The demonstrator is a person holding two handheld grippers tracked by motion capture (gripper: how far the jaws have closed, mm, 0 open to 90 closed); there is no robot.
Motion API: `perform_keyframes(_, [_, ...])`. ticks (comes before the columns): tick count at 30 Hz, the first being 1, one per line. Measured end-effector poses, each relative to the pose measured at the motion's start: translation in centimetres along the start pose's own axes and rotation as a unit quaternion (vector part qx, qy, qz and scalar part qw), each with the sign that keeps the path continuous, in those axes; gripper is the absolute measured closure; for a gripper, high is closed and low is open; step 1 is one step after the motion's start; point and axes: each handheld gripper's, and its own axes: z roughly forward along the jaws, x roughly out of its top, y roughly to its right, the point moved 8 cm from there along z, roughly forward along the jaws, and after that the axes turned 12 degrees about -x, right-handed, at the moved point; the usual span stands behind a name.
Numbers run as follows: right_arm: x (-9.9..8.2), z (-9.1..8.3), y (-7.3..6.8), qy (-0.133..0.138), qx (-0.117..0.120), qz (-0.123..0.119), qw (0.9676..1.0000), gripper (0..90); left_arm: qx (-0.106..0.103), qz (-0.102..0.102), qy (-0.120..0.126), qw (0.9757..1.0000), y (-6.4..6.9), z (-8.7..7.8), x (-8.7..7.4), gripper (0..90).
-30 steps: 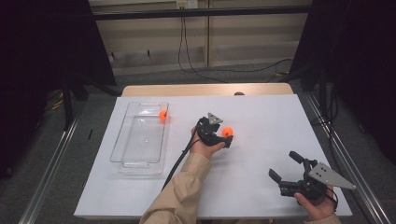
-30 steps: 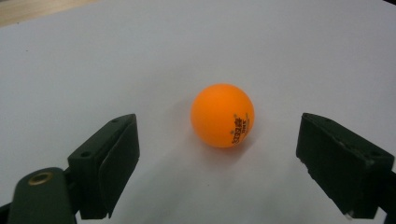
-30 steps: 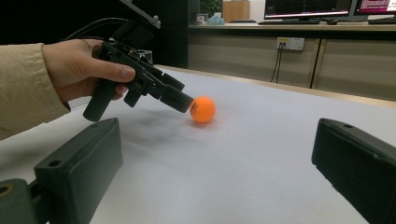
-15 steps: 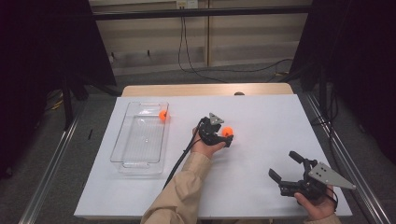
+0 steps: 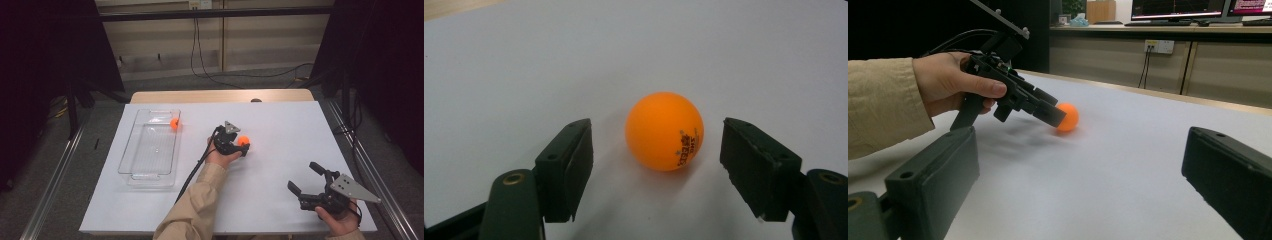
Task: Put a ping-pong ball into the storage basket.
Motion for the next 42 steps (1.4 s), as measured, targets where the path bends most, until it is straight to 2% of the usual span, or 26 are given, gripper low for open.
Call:
perform_keyframes(1, [0.0,0.0,0.0,0.000,0.000,0.000,1.0000,1.3,0.004,-0.001,-0.001,1.0000,-0.1,0.0,0.0,30.5])
perform_keyframes(3, [0.0,0.0,0.0,0.000,0.000,0.000,1.0000,1.3,0.000,-0.001,0.005,1.0000,-0.1,0.3,0.1,31.8])
perform_keyframes(5, [0.0,0.0,0.0,0.000,0.000,0.000,1.0000,1.4,-0.004,0.001,-0.002,1.0000,0.0,0.3,0.0,32.5])
perform_keyframes(6, [0.0,0.0,0.0,0.000,0.000,0.000,1.0000,1.4,-0.007,-0.003,0.004,1.0000,0.1,0.5,0.1,32.7])
perform_keyframes(8, [0.0,0.0,0.0,0.000,-0.001,0.000,1.0000,1.4,-0.003,0.006,-0.001,1.0000,0.0,0.6,0.1,33.5])
perform_keyframes(13, [0.1,0.0,0.1,0.001,-0.006,0.004,1.0000,1.4,-0.006,0.007,-0.010,0.9999,0.0,0.9,0.0,37.6])
perform_keyframes(14, [0.1,0.0,0.1,0.001,-0.006,0.004,1.0000,1.4,-0.008,0.004,-0.001,1.0000,0.0,1.1,0.1,37.6])
perform_keyframes(20, [0.0,0.0,0.1,0.002,-0.004,0.001,1.0000,1.4,-0.006,0.005,-0.014,0.9999,-0.1,1.2,0.0,42.9])
perform_keyframes(23, [0.0,0.0,0.1,0.001,-0.003,0.002,1.0000,1.4,-0.020,0.001,-0.002,0.9998,0.0,1.3,0.2,44.8])
perform_keyframes(29, [0.0,0.0,0.1,0.003,-0.003,0.003,1.0000,1.4,-0.019,0.001,-0.005,0.9998,0.1,1.5,0.2,50.7])
perform_keyframes(31, [0.0,0.0,0.1,0.003,-0.004,0.003,1.0000,1.4,-0.028,-0.001,-0.003,0.9996,0.1,1.5,0.2,50.9])
perform_keyframes(32, [0.0,0.0,0.1,0.003,-0.004,0.003,1.0000,1.4,-0.021,-0.012,0.000,0.9997,0.2,1.5,0.2,51.0])
perform_keyframes(33, [0.0,0.0,0.1,0.003,-0.004,0.003,1.0000,1.4,-0.019,-0.013,-0.005,0.9997,0.2,1.4,0.1,51.0])
perform_keyframes(34, [0.0,0.0,0.1,0.003,-0.004,0.003,1.0000,1.4,-0.020,-0.003,-0.014,0.9997,0.1,1.3,0.1,51.0])
perform_keyframes(42, [0.0,-0.1,0.1,0.002,-0.003,0.002,1.0000,1.4,-0.036,-0.008,-0.012,0.9992,0.6,1.0,0.2,51.1])
